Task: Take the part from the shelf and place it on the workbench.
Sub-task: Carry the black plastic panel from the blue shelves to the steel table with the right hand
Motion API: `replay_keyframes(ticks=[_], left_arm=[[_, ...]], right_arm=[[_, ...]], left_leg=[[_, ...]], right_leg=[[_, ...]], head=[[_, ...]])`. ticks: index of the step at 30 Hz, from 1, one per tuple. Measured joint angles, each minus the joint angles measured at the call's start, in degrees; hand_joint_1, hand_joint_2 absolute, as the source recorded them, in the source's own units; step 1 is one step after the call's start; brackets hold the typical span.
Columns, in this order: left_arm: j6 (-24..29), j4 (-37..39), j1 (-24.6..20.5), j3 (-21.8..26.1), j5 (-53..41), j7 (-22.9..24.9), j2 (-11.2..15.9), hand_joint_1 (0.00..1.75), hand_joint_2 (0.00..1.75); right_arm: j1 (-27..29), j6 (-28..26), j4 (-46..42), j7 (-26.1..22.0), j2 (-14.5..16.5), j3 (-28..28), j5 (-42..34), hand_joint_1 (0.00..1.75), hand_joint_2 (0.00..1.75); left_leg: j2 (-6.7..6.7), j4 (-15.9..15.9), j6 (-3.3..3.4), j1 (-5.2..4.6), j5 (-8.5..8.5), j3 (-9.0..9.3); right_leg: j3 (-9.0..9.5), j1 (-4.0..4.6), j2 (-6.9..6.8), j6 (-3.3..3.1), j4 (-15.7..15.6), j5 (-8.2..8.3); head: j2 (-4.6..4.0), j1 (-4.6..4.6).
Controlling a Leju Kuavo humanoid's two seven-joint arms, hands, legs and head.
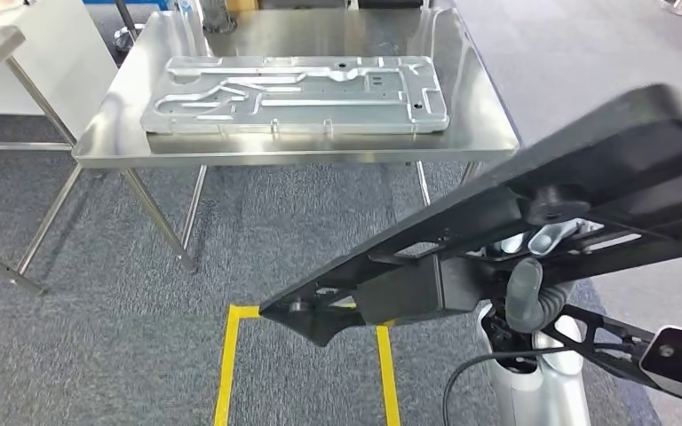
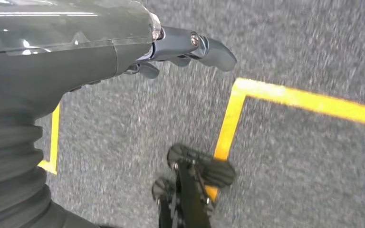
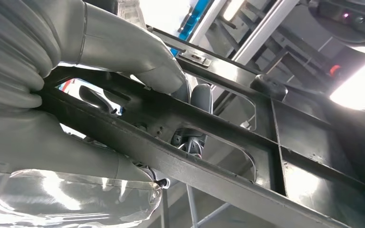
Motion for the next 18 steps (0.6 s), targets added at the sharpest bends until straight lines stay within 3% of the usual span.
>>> replay_keyframes(ticks=[2, 5, 6, 7, 8, 10, 11, 13, 16, 18], left_arm=[[0.0, 0.0, -0.2, 0.0, -0.1, 0.0, 0.0, 0.00, 1.75], [-0.1, 0.0, -0.3, 0.0, -0.2, 0.0, 0.0, 0.00, 1.75], [-0.1, 0.0, -0.3, 0.0, -0.3, 0.0, 0.0, 0.00, 1.75], [-0.2, 0.0, -0.3, 0.0, -0.3, 0.0, 0.0, 0.00, 1.75], [-0.2, 0.0, -0.2, 0.0, -0.3, 0.0, 0.0, 0.00, 1.75], [-0.2, 0.0, -0.2, 0.0, -0.3, 0.1, -0.1, 0.00, 1.75], [-0.2, 0.0, -0.3, 0.0, -0.3, 0.2, -0.1, 0.00, 1.75], [-0.2, 0.0, -0.3, 0.0, -0.3, 0.3, -0.1, 0.00, 1.75], [-0.2, 0.0, -0.4, 0.0, -0.4, 0.3, 0.0, 0.00, 1.75], [-0.3, 0.0, -0.5, 0.0, -0.6, 0.2, 0.0, 0.00, 1.75]], right_arm=[[-0.2, -0.2, 0.0, 0.0, 0.0, -0.2, 0.5, 1.75, 1.75], [0.0, -0.8, -0.1, 0.0, 0.0, -0.2, 1.2, 1.75, 1.75], [0.1, -1.0, -0.1, 0.0, 0.0, -0.2, 1.3, 1.75, 1.75], [0.2, -1.1, -0.1, 0.0, 0.0, -0.2, 1.3, 1.75, 1.75], [0.2, -1.2, -0.1, 0.0, 0.0, -0.2, 1.3, 1.75, 1.75], [0.2, -1.2, -0.2, 0.0, 0.0, -0.2, 1.3, 1.75, 1.75], [0.2, -1.2, -0.3, 0.0, 0.0, -0.2, 1.3, 1.75, 1.75], [0.3, -1.2, -0.3, 0.0, 0.0, -0.2, 1.3, 1.75, 1.75], [0.3, -1.2, -0.5, 0.0, 0.0, -0.3, 1.4, 1.75, 1.75], [0.2, -1.3, -0.7, 0.0, 0.1, -0.3, 1.5, 1.75, 1.75]], left_leg=[[0.31, -0.4, 0.44, 0.26, 0.06, 0.91], [0.53, -0.4, 0.68, 0.28, -0.48, 1.21], [0.55, -0.4, 0.66, 0.28, -0.74, 1.38], [0.55, -0.4, 0.60, 0.29, -1.03, 1.67], [0.55, -0.4, 0.50, 0.29, -1.36, 2.11], [0.52, -0.4, 0.18, 0.27, -2.08, 3.08], [0.52, -0.4, -0.11, 0.25, -2.39, 3.35], [0.59, -0.3, -0.83, 0.19, -2.70, 3.65], [0.69, 1.9, -1.73, 0.27, -3.01, 3.43], [0.71, 7.2, -2.10, 0.46, -4.78, 0.47]], right_leg=[[-1.50, -0.13, -0.35, 0.73, 3.2, -1.67], [-7.83, -0.71, -0.80, 1.61, 13.0, -6.09], [-9.50, -0.88, -0.87, 1.77, 14.8, -6.25], [-10.08, -1.00, -0.96, 1.87, 14.3, -5.09], [-9.52, -1.09, -1.06, 1.87, 11.7, -2.82], [-6.79, -1.00, -1.38, 1.52, 3.8, 1.99], [-5.85, -0.81, -1.53, 1.11, 1.1, 2.76], [-5.41, -0.47, -1.69, 0.14, -0.7, 2.74], [-4.08, -0.71, -1.54, -0.95, -1.4, 3.17], [-2.97, -0.82, -1.57, -1.46, -1.7, 2.72]], head=[[0.00, 0.02], [0.00, 0.02], [0.00, 0.02], [0.00, 0.02], [0.00, 0.02], [0.00, 0.02], [0.00, 0.02], [0.00, 0.02], [0.00, 0.01], [0.00, 0.01]])
